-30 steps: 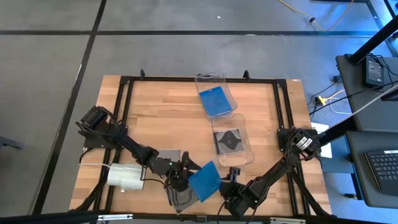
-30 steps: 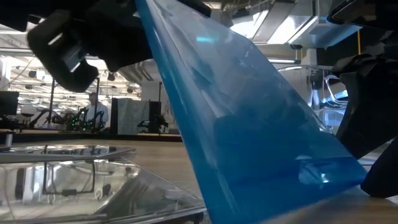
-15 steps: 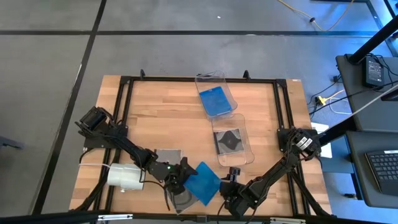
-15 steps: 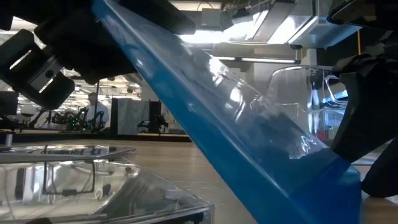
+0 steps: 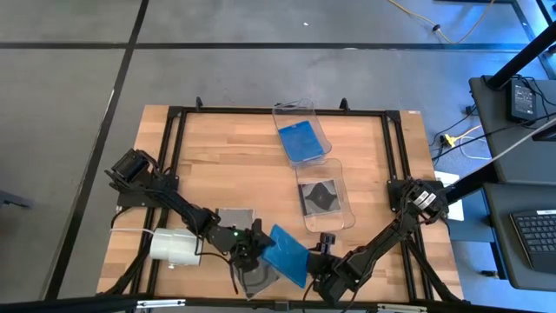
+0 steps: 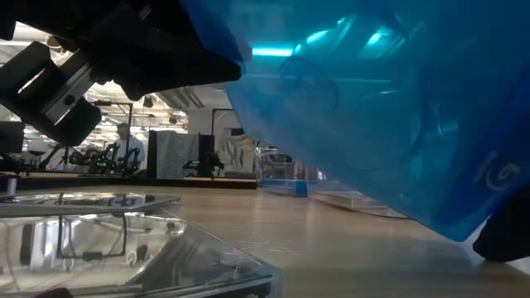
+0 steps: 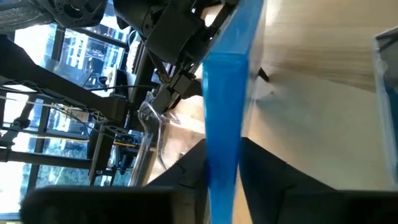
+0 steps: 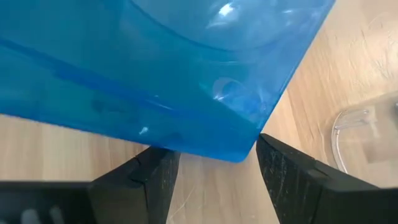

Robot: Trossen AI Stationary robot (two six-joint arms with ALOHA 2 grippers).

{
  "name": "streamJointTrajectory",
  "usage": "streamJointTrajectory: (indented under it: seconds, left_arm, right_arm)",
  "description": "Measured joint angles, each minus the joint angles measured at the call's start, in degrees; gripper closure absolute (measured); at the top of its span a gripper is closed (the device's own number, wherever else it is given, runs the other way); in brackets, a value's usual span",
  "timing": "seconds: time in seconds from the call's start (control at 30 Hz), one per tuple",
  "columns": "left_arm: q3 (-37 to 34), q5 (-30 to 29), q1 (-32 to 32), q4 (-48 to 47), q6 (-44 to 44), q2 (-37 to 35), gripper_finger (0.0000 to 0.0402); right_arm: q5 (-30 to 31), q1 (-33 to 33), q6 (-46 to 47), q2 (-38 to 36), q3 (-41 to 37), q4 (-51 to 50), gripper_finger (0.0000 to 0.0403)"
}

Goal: Pick & place jewel cases by type
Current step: Put the blue CD case into the top transparent bin

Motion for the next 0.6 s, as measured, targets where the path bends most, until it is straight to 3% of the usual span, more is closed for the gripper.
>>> streamJointTrajectory:
  seconds: [0.13,0.3,0.6]
  left_arm:
    - [0.0,0.4,-0.1,-0.4,0.0,0.0,0.0351]
    - [0.0,-0.5,-0.2,-0.2,-0.6,-0.1,0.0365]
    - [0.0,-5.4,-1.1,4.5,-13.4,-0.5,0.0366]
  right_arm:
    - [1.5,0.1,-0.2,-0.1,1.2,-1.5,0.0186]
    - [3.0,0.9,1.2,-1.6,5.6,-11.3,0.0186]
    - [4.0,2.5,8.2,-2.6,15.2,-26.3,0.0186]
